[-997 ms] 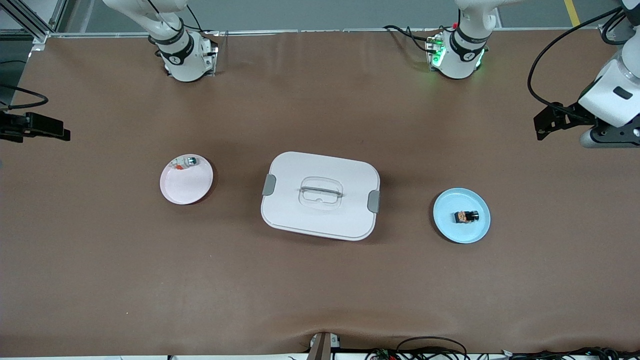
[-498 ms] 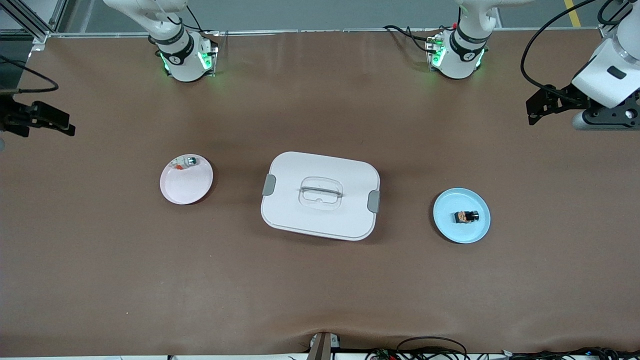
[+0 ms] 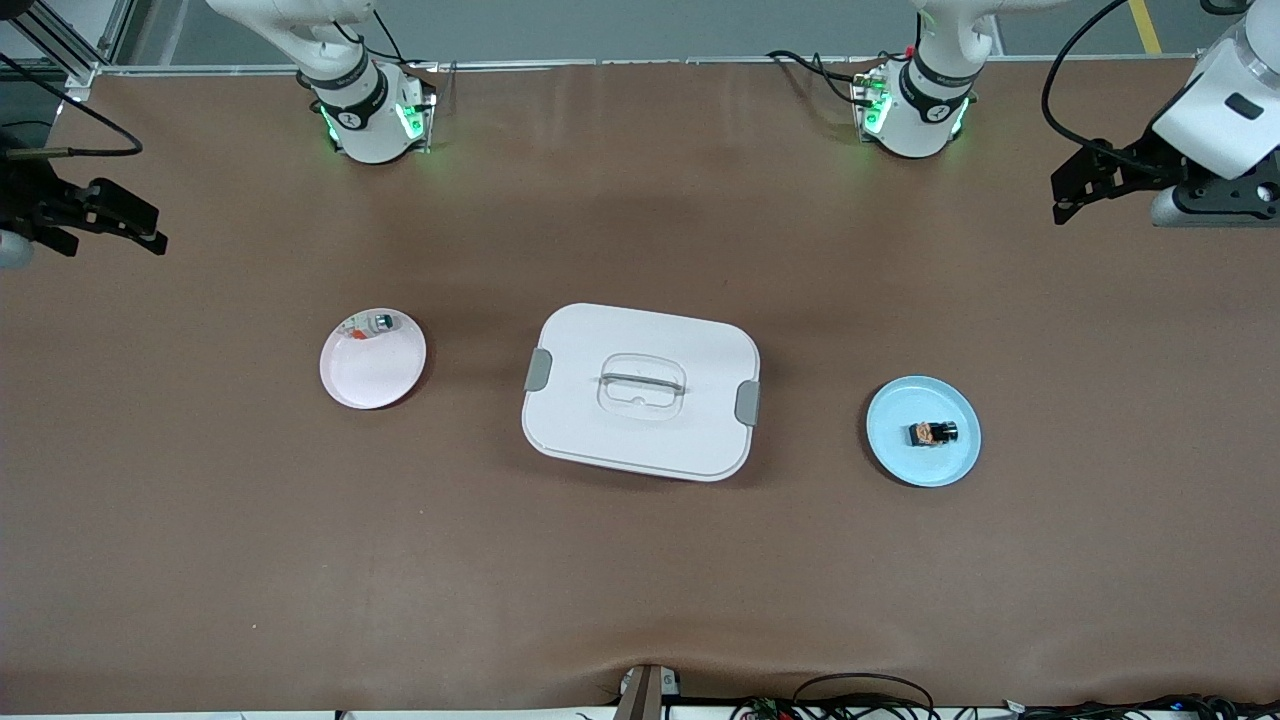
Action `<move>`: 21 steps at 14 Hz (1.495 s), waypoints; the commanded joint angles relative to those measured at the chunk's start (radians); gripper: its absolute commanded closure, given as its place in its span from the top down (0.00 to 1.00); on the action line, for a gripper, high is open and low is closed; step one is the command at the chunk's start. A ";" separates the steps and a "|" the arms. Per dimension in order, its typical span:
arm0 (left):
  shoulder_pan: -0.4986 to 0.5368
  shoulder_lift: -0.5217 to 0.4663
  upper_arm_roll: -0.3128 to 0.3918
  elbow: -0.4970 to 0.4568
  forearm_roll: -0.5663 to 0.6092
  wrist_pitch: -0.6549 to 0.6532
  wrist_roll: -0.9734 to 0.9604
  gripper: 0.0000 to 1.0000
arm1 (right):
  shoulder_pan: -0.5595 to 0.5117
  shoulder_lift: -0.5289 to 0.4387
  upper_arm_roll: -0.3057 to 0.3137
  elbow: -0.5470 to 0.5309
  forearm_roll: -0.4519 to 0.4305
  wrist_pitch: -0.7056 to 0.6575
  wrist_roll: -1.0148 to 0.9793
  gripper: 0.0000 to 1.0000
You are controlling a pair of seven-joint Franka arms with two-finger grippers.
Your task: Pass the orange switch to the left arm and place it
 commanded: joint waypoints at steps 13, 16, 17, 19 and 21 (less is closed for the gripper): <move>-0.034 -0.009 0.068 -0.002 -0.024 -0.006 -0.008 1.00 | -0.025 -0.070 0.010 -0.066 0.063 0.004 0.003 1.00; -0.031 0.021 0.071 0.030 -0.016 -0.006 0.000 1.00 | -0.023 -0.071 0.013 -0.066 0.050 0.001 -0.005 1.00; -0.032 0.034 0.071 0.046 -0.018 -0.006 -0.005 1.00 | -0.022 -0.071 0.014 -0.066 0.048 0.001 -0.005 1.00; -0.034 0.038 0.071 0.047 -0.019 -0.006 -0.005 1.00 | -0.022 -0.071 0.016 -0.066 0.048 0.002 -0.005 1.00; -0.032 0.038 0.071 0.047 -0.018 -0.006 -0.003 1.00 | -0.022 -0.073 0.016 -0.065 0.047 0.001 -0.005 1.00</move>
